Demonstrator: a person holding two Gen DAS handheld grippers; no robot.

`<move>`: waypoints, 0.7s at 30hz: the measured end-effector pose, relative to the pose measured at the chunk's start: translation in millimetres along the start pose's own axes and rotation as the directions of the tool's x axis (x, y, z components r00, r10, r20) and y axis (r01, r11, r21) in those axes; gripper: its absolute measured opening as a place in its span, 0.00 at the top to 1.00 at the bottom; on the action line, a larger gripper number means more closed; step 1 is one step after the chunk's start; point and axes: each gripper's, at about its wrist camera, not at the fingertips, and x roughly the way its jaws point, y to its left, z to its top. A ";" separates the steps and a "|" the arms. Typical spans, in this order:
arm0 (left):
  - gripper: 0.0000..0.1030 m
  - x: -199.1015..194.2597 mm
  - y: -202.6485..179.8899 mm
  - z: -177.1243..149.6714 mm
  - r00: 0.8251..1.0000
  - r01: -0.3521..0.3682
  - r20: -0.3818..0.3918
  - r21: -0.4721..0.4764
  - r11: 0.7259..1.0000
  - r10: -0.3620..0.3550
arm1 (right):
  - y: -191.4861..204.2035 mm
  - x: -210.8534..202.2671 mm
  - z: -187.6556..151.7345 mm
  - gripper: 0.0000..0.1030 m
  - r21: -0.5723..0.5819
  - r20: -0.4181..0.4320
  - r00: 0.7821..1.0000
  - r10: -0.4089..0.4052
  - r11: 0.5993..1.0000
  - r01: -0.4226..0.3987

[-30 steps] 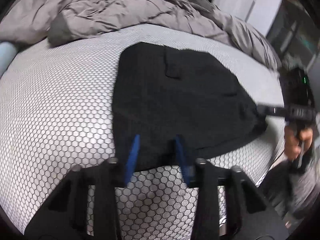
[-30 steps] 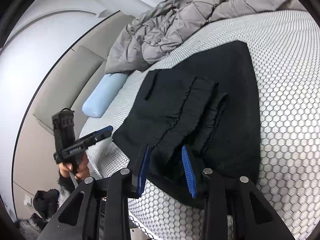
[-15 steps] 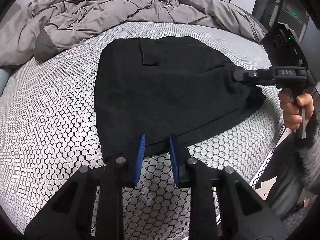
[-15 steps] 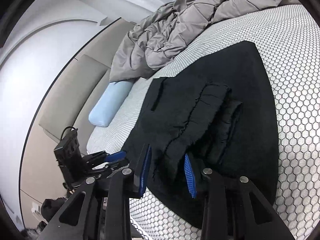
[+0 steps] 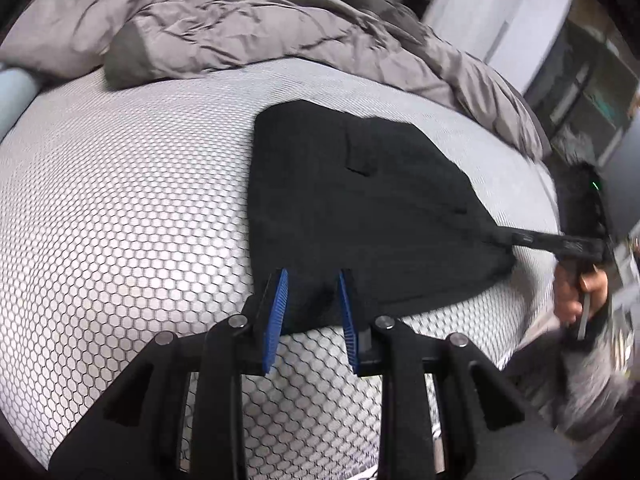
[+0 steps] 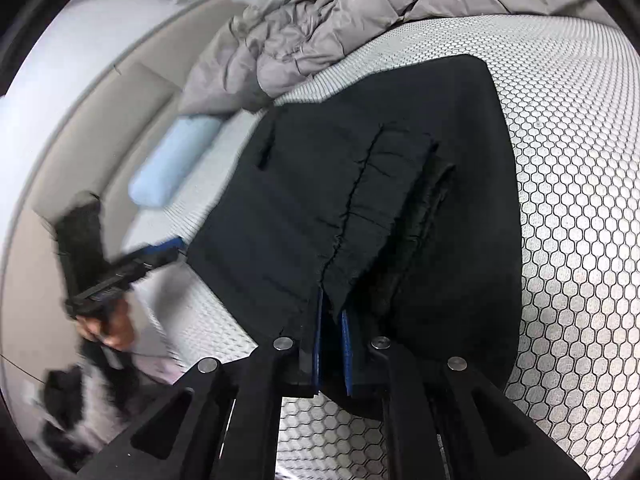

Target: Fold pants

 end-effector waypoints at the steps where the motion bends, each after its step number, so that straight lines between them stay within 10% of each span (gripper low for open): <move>1: 0.77 2.6 6.4 2.6 1.000 0.001 0.008 -0.037 0.999 -0.001 | -0.6 -7.3 0.2 0.77 0.001 0.029 1.000 -0.007 1.000 0.007; 4: 0.75 20.2 17.7 7.6 1.000 -0.003 -0.025 -0.110 0.994 0.000 | -14.6 -17.7 -0.3 0.55 0.071 0.076 0.996 0.046 0.996 -0.052; 9: 0.72 46.4 33.5 10.5 0.998 -0.009 -0.058 -0.188 0.982 -0.002 | -34.4 10.9 6.6 0.54 0.184 0.034 0.997 0.069 0.980 -0.074; 14: 0.72 38.3 22.2 -0.6 0.996 0.014 -0.089 -0.125 0.992 -0.025 | -25.6 5.1 23.0 0.85 0.125 0.113 0.993 0.020 0.992 -0.034; 18: 0.72 28.7 5.2 -5.5 0.996 0.003 -0.085 -0.058 0.998 -0.008 | -22.6 8.7 25.5 0.79 0.079 0.069 0.989 -0.134 0.989 0.129; 21: 0.71 20.4 19.5 -2.2 0.999 -0.004 -0.046 -0.119 0.993 -0.002 | -33.7 -3.8 23.8 0.69 0.123 0.071 0.994 -0.079 0.990 0.069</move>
